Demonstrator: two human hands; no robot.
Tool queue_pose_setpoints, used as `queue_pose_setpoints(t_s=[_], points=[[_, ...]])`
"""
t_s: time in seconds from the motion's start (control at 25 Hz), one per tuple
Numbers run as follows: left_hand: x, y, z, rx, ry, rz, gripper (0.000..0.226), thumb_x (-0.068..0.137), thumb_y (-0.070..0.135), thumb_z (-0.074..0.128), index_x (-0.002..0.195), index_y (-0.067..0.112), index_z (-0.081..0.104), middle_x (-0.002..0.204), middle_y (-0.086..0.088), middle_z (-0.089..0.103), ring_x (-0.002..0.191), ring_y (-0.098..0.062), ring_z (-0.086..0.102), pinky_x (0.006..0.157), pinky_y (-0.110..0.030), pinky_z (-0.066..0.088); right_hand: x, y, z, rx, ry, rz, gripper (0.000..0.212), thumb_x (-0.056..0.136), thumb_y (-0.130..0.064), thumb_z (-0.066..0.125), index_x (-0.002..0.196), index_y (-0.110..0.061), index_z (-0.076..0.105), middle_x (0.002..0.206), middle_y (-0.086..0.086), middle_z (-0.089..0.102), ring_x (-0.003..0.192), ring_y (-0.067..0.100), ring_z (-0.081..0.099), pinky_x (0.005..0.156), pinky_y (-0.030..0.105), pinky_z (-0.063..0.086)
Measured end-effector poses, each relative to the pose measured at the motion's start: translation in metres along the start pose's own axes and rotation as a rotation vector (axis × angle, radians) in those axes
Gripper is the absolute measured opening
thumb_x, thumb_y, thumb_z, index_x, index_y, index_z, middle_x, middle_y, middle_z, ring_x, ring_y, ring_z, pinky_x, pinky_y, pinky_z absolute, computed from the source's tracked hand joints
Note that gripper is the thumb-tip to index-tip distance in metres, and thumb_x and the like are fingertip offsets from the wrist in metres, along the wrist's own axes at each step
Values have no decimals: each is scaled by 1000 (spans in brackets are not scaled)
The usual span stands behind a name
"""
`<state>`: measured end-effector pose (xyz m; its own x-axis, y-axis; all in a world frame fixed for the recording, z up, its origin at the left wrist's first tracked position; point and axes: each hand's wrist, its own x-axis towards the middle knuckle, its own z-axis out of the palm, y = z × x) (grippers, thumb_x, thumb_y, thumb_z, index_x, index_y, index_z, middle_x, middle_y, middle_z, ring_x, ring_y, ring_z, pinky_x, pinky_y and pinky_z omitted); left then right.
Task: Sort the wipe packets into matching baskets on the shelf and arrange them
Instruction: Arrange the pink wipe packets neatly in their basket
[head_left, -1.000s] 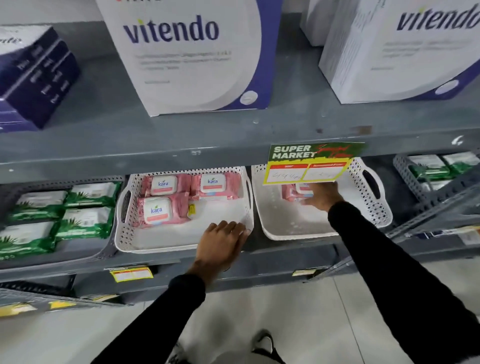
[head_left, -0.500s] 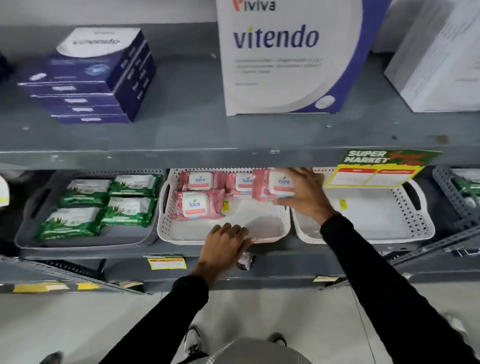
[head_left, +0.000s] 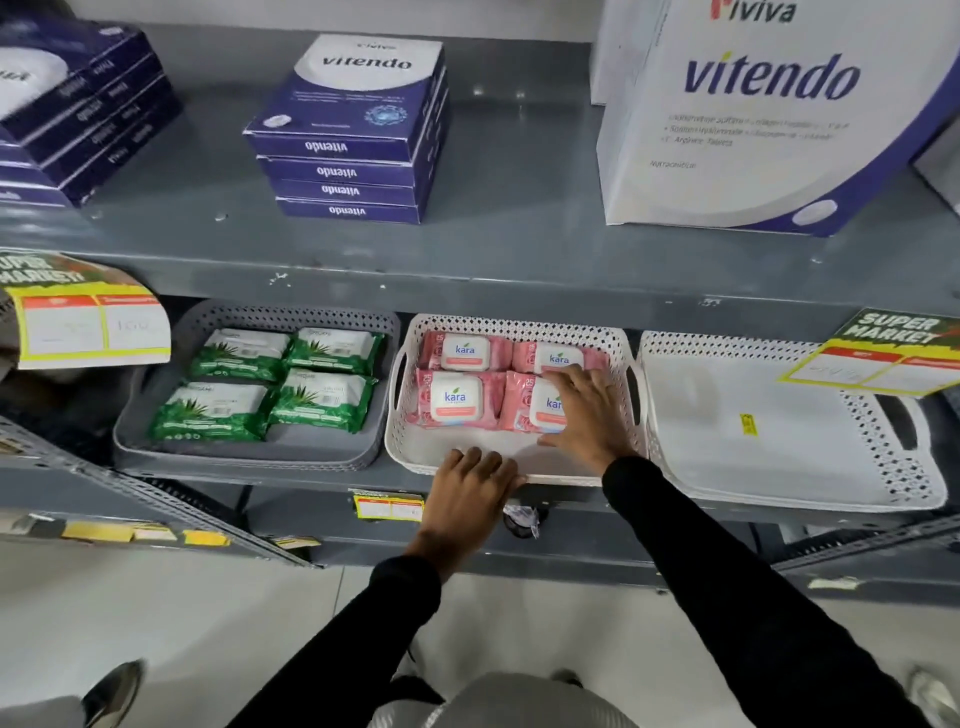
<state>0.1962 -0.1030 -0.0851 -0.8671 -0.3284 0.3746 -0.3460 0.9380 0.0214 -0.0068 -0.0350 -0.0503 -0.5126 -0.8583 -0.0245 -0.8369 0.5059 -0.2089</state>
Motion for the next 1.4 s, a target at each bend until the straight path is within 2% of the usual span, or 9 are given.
queue_pose_setpoints(t_s=[0.12,0.32,0.48,0.6,0.76,0.84,0.96,1.16,1.4], points=[[0,0,-1,-21,-3,-13,26,103,40,43,89,25,59,79,3,64,76,-25,58,68,-39,40,-1,0,-3,-23,-23,-3,107,55,-53,88,145,-24,37,144,1,41,128,30,39,101,47,39],[6,0,-13,-156,-96,-48,32,102,45,36,96,26,61,88,3,68,83,-24,62,72,-38,44,-11,6,-10,87,-3,14,118,52,-64,85,151,-27,31,148,5,35,137,29,27,107,40,22],[24,-14,-22,-294,-78,-129,34,103,48,40,103,23,63,97,1,72,88,-22,65,75,-35,49,-13,10,-19,106,20,8,120,50,-70,82,150,-30,31,147,5,37,135,28,30,105,46,27],[47,-44,-28,-277,-57,-207,33,92,48,65,110,20,65,108,-2,72,97,-23,65,83,-37,53,-12,9,-24,77,1,-29,115,52,-66,83,149,-28,33,147,3,40,134,27,34,105,47,30],[70,-78,-26,-177,-303,-244,82,71,41,87,140,17,49,144,-8,55,134,-31,48,111,-47,39,-12,4,-16,-36,-53,-101,106,59,-57,84,148,-21,37,144,3,44,129,26,42,105,44,37],[72,-82,-23,-130,-370,-206,85,72,36,86,144,19,45,148,-5,50,137,-30,44,115,-46,34,-10,3,-11,-48,-47,-100,96,68,-46,84,147,-20,38,143,4,45,129,26,43,107,45,38],[71,-81,-19,-106,-345,-189,76,78,27,82,144,19,45,147,-4,50,136,-29,45,115,-45,33,-8,4,-10,-24,-32,-98,84,74,-34,82,146,-19,41,144,4,46,130,25,42,110,45,36],[66,-85,-21,-93,-433,-141,68,86,22,71,147,19,41,151,-4,45,138,-30,43,118,-48,28,-11,13,-8,-30,-38,-144,78,76,-27,80,144,-20,43,137,1,47,125,22,43,106,41,34],[67,-82,-22,-126,-493,-144,68,88,17,69,149,17,38,156,-2,40,144,-30,35,118,-45,26,-17,14,-2,-14,-93,-120,77,81,-18,74,149,-20,37,149,2,41,134,22,37,111,43,29]])
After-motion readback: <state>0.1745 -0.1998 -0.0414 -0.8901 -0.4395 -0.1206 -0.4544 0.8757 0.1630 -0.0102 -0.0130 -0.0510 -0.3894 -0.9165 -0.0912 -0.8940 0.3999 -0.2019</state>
